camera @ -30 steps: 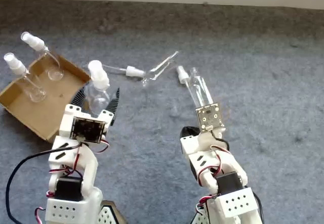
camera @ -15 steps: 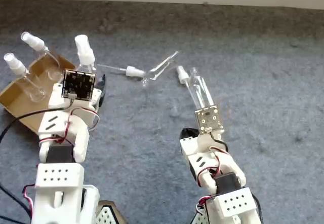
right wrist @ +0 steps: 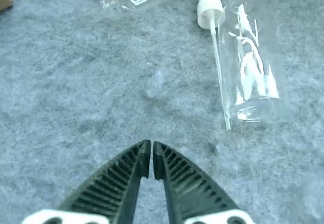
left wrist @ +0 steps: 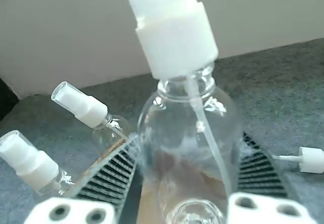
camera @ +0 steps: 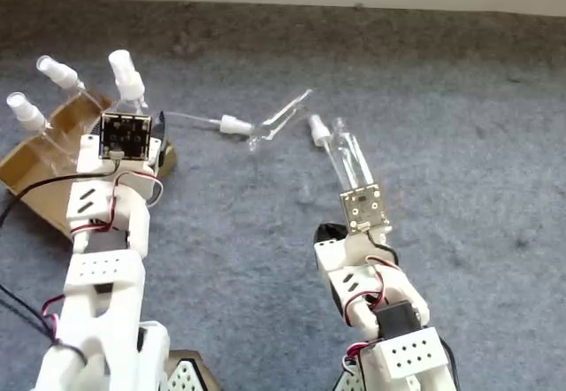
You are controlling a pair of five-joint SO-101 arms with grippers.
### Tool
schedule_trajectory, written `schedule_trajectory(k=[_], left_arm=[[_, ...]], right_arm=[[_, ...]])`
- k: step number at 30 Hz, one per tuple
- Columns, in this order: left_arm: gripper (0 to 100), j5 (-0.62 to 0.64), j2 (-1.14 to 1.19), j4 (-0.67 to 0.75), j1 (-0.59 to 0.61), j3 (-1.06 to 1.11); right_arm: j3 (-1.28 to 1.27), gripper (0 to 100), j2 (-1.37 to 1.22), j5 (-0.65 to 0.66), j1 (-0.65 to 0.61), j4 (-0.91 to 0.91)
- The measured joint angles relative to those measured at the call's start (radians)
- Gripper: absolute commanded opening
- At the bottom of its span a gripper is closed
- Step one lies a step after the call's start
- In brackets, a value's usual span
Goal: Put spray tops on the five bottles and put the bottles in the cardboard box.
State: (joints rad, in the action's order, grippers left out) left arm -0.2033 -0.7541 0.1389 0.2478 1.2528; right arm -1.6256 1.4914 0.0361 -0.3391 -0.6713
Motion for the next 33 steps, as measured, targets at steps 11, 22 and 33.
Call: schedule_trajectory(k=[11,22,33], left_arm=[[12,0.127,0.287,0.269,0.054,0.0],[12,0.127,0.456,0.41,0.055,-0.014],[12,0.132,0.608,0.528,0.058,-0.046]], right_arm=[[0.0,0.5,0.0,0.0,-0.054,0.0],[0.0,0.5,0.0,0.0,-0.054,0.0],[0.0,0.5,0.0,0.0,-0.054,0.0]])
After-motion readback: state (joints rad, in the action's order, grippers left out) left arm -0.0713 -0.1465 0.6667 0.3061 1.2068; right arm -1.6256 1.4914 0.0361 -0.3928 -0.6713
